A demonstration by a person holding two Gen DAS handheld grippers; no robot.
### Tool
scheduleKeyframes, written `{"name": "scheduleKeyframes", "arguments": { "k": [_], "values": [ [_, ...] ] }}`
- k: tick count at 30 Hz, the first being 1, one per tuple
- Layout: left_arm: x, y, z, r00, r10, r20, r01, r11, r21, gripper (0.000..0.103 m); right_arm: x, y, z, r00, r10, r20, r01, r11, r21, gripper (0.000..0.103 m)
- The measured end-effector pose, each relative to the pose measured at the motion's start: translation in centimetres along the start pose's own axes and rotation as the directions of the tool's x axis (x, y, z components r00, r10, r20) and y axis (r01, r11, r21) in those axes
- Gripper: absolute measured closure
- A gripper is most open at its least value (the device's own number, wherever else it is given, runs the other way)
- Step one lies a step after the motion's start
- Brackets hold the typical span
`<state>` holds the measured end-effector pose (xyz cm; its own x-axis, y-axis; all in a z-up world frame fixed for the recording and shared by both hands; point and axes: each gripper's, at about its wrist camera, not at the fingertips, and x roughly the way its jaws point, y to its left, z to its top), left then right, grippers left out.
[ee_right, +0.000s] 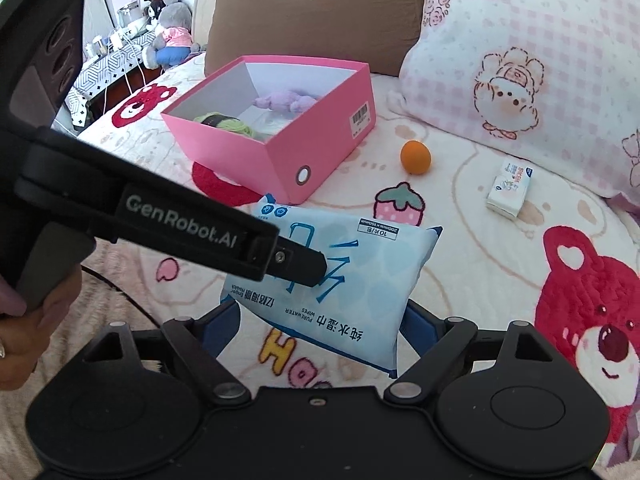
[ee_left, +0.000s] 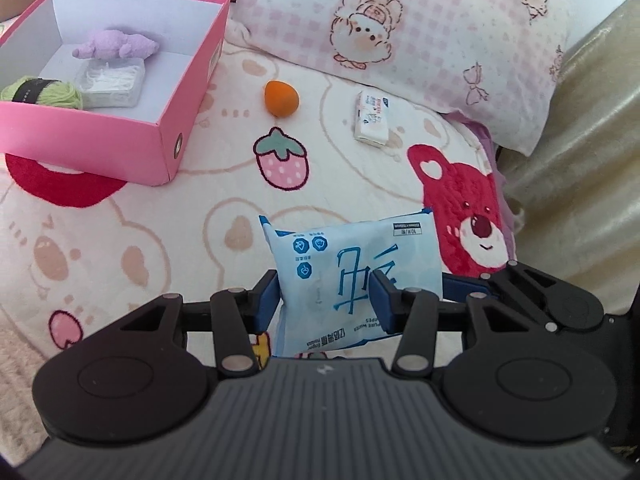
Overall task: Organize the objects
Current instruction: 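Lift the wet-wipes pack off the sheet with both tools, then carry the blue wet-wipes pack with both tools over the pink box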
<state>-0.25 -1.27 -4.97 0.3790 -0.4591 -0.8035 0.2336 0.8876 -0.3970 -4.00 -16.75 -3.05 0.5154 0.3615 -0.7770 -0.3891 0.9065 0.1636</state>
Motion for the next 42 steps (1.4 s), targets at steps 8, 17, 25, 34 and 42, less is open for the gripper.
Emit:
{"name": "scheduleKeyframes", "arguments": {
  "k": [8,17,25,34,42],
  "values": [
    [-3.4,0.7,0.4,1.000,-0.031,0.004,0.031,0.999,0.021,0.054,-2.6,2.1,1.0,0.999,0.024,0.029,-0.023,0.999,-0.035,0.014],
    [-6.0,1.3,0.6,1.000,-0.029,0.007,0.029,0.999,0.041,0.053,-4.0,4.0,2.1,0.998,0.056,0.015,-0.056,0.998,-0.042,0.014],
    [-8.3,1.5,1.3,0.999,-0.026,0.032,0.024,0.997,0.071,0.053,-5.2,5.0,2.8,0.997,0.062,0.045,-0.060,0.997,-0.048,0.014],
    [-11.0,2.2,2.0,0.995,-0.020,0.095,0.012,0.996,0.091,0.051,-5.8,7.1,4.0,0.995,0.050,0.084,-0.044,0.996,-0.081,0.014],
    [-12.2,4.1,2.7,0.984,-0.019,0.176,0.011,0.999,0.044,0.051,-4.7,8.5,6.0,0.993,0.034,0.114,-0.022,0.994,-0.104,0.014]
  ]
}}
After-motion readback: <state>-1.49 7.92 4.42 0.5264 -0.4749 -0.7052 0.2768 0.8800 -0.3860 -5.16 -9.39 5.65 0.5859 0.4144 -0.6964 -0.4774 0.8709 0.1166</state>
